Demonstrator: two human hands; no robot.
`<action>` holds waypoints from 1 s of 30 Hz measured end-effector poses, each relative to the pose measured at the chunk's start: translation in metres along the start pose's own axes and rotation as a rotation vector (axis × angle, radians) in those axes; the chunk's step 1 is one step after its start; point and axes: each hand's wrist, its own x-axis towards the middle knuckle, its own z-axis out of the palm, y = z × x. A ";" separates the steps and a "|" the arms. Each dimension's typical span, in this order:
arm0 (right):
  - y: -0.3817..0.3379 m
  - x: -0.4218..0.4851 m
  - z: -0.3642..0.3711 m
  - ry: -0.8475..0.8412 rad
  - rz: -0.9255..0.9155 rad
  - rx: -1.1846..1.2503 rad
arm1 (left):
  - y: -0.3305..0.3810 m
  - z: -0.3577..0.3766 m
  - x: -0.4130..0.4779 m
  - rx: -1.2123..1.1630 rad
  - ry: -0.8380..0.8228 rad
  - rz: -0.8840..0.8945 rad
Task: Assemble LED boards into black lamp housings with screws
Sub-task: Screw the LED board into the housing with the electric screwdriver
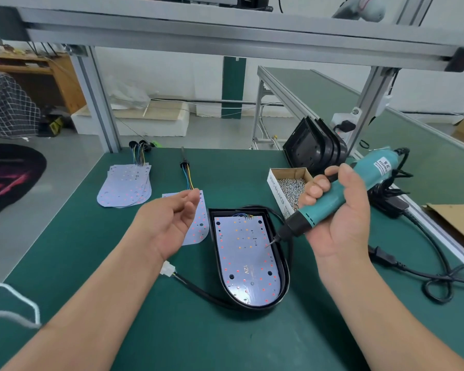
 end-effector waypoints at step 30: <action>-0.009 -0.004 0.009 -0.003 -0.020 0.092 | -0.021 0.020 -0.053 0.611 -0.576 0.233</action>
